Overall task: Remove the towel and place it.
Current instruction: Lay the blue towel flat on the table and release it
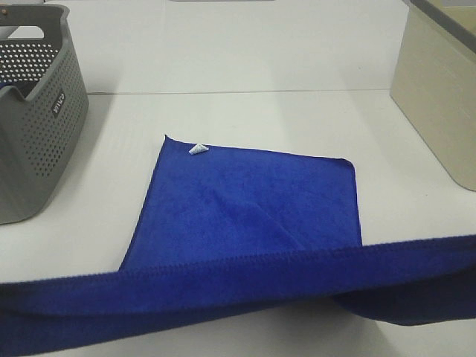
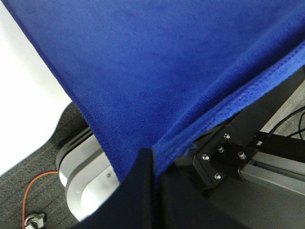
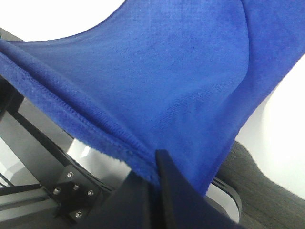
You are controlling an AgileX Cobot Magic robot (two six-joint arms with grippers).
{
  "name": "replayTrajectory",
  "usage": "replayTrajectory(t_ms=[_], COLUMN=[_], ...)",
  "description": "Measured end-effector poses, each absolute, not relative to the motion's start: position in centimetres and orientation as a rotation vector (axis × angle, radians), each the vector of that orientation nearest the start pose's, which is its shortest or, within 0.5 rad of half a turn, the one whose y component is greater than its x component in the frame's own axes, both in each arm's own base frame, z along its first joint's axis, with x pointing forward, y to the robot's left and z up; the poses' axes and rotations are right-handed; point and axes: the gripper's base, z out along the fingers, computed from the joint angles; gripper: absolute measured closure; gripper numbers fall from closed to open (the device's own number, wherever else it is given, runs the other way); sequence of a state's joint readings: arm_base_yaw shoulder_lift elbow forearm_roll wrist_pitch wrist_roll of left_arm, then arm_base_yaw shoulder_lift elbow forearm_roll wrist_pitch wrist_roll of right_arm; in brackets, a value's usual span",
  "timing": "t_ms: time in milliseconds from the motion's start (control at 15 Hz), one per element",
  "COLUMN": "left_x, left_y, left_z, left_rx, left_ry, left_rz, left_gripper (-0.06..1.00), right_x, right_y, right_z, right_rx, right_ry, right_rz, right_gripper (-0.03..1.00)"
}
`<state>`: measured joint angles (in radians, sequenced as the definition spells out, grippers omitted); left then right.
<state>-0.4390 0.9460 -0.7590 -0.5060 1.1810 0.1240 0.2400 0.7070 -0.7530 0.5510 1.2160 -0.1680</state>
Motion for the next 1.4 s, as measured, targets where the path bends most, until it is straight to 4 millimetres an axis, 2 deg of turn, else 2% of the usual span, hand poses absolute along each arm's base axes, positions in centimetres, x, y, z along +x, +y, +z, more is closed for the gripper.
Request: replayTrajectory(t_ms=[67, 133, 200, 400, 600, 800, 1000, 1133, 1400], left_x=[10.3, 10.3, 9.6, 7.7, 7.2, 7.7, 8.2, 8.3, 8.5], left_y=[-10.4, -10.4, -10.9, -13.2, -16.6, -18.8, -19.4, -19.3, -19.2], left_z=[28.0, 28.0, 27.4, 24.7, 21.4, 18.5, 17.9, 17.9, 17.9], left_rx=[0.672, 0.672, 0.713, 0.837, 1.003, 1.05, 1.087, 1.092, 1.016], left_ry=[2.821, 2.821, 2.849, 2.934, 3.021, 3.115, 3.128, 3.122, 3.146], left_rz=[-0.801, -0.801, -0.806, -0.748, -0.615, -0.499, -0.435, -0.412, -0.368], left_gripper=[0.94, 0.94, 0.94, 0.94, 0.94, 0.94, 0.94, 0.94, 0.94], right_x=[8.3, 8.3, 8.2, 7.9, 7.9, 7.7, 7.2, 7.0, 8.4], right_y=[6.5, 6.5, 6.4, 6.1, 5.7, 5.5, 5.2, 5.1, 5.5], right_z=[31.1, 31.1, 30.0, 28.0, 27.2, 26.5, 24.2, 23.7, 22.4], right_rx=[-0.461, -0.461, -0.464, -0.488, -0.517, -0.53, -0.515, -0.488, -0.441], right_ry=[2.581, 2.581, 2.619, 2.688, 2.719, 2.743, 2.833, 2.857, 3.007], right_rz=[0.74, 0.74, 0.732, 0.692, 0.621, 0.599, 0.573, 0.578, 0.589], right_gripper=[0.95, 0.95, 0.95, 0.95, 0.95, 0.95, 0.95, 0.95, 0.95])
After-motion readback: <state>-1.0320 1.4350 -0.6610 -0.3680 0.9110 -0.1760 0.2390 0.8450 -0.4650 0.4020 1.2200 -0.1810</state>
